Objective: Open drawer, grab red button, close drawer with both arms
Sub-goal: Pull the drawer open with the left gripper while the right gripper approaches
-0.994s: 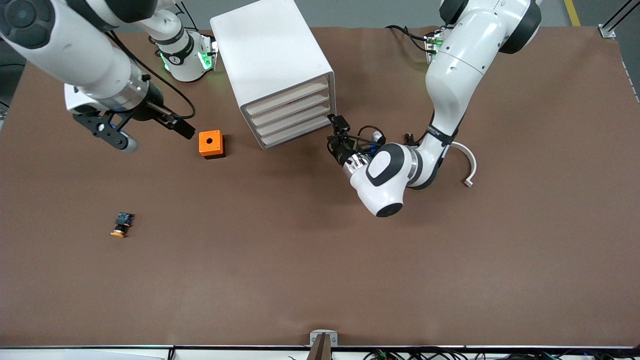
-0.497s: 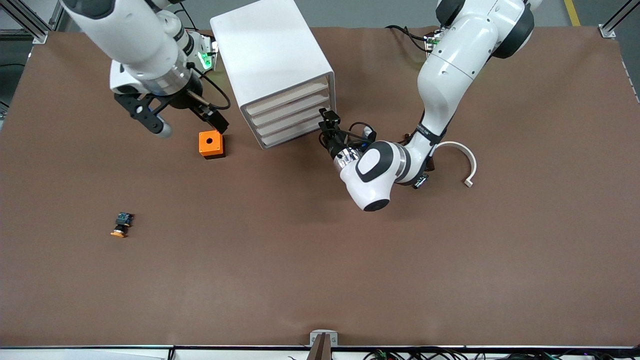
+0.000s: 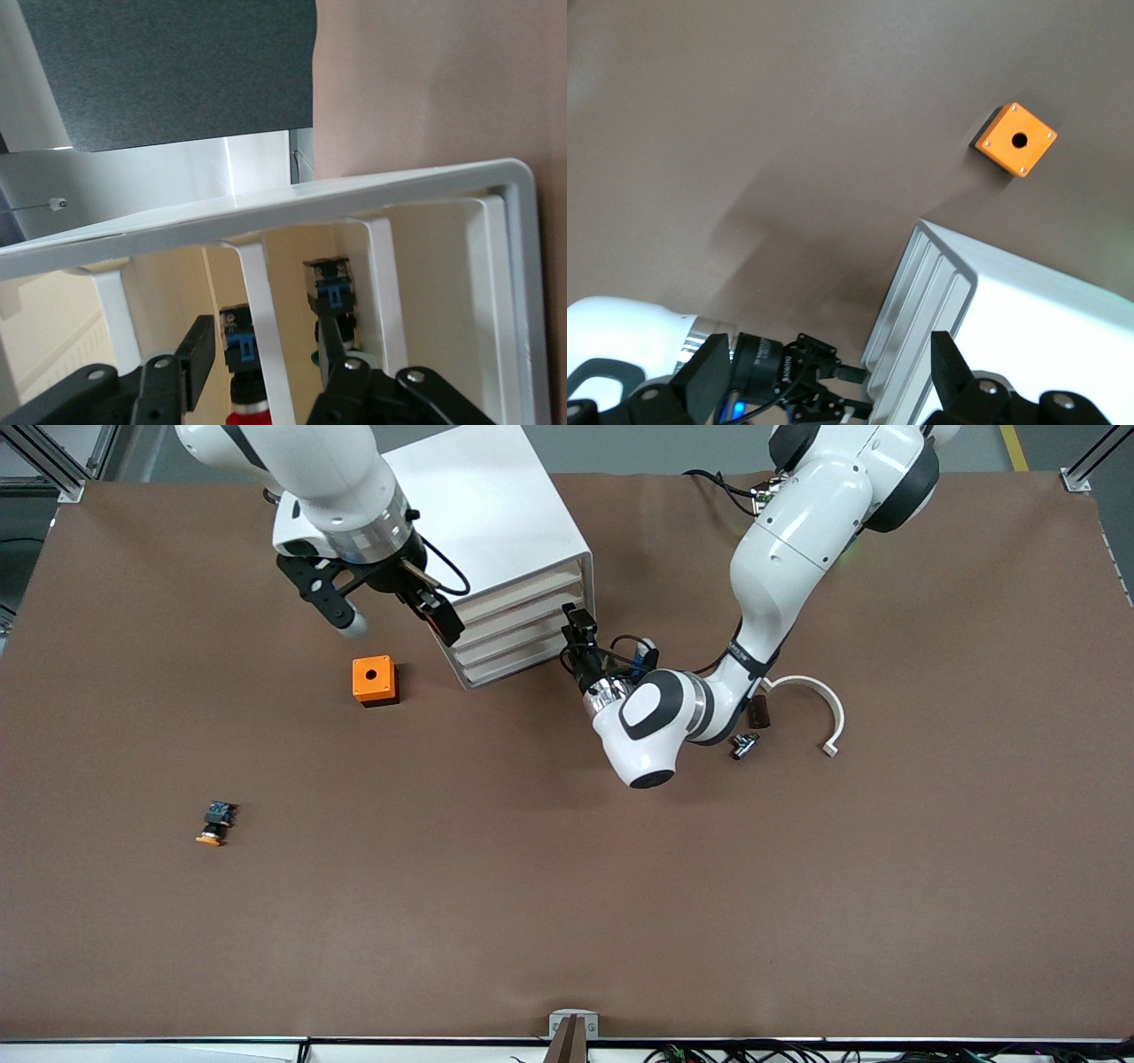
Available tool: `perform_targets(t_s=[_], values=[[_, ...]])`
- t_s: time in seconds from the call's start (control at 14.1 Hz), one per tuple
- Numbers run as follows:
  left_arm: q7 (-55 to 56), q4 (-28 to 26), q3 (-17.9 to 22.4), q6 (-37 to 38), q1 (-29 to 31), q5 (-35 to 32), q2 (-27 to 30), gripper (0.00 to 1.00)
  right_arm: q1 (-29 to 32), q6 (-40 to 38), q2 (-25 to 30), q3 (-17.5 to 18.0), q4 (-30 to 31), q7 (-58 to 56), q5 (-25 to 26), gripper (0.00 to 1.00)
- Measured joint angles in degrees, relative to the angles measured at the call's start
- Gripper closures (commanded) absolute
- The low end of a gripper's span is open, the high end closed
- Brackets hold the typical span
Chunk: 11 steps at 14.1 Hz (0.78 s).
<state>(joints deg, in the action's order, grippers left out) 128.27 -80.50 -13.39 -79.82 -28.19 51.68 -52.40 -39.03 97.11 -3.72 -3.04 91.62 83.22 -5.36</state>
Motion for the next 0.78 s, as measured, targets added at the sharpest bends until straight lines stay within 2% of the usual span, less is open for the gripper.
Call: perform_targets(t_s=[0.14,0.35,0.78], values=[[1.0,-0.5,-0.1,0.0,-0.9,0.0,0.0,0.46,-1.5,1.0,-0.7,0.0,0.1,3.5,0.0,0.0],[1.3,-1.0,-0.1,0.1,-2.3,0.0,0.0,0.52,-3.3,2.8,-2.1,0.0,0.1,8.9,0.1,0.0],[1.6,-1.4,-0.2,0.1,-4.8,0.0,-0.1,0.8,-6.1,5.1,-4.7,0.0,0.2,14.9,0.1,0.0]])
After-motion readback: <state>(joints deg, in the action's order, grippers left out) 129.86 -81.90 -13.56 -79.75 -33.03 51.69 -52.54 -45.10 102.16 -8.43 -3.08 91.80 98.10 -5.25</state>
